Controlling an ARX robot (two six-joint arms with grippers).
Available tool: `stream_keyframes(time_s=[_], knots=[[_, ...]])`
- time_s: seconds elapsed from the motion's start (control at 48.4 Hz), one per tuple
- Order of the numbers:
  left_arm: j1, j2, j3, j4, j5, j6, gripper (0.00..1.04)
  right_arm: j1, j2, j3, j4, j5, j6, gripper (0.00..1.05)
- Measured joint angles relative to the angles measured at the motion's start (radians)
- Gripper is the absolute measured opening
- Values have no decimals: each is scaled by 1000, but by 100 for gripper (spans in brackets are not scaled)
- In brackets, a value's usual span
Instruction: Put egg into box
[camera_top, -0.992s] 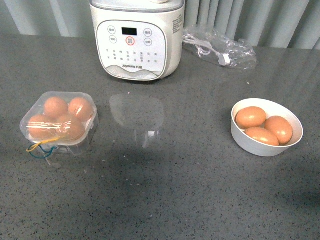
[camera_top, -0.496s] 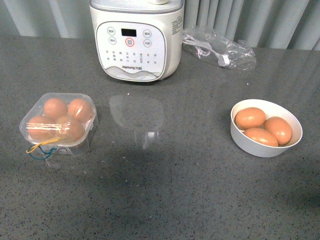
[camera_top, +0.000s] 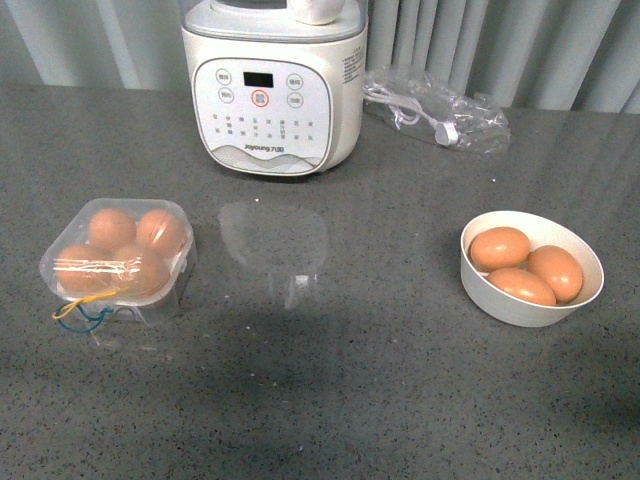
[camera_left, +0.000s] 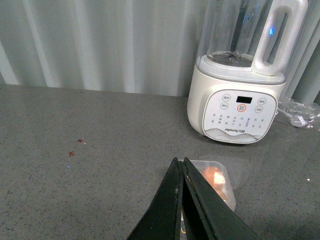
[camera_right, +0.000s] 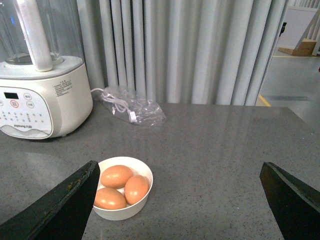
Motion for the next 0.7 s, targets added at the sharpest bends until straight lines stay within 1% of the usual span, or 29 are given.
stream_keyframes(time_s=[0.248, 0.62, 0.661, 0.703], knots=[[0, -98, 0, -97, 0, 0, 4, 0, 0, 0, 0, 0, 0, 97], [0, -180, 0, -179, 0, 0, 4, 0, 0, 0, 0, 0, 0, 97], [0, -219, 0, -226, -2, 0, 4, 0, 0, 0, 0, 0, 0, 97], [0, -274, 0, -307, 1, 1, 4, 0, 0, 0, 0, 0, 0, 97]])
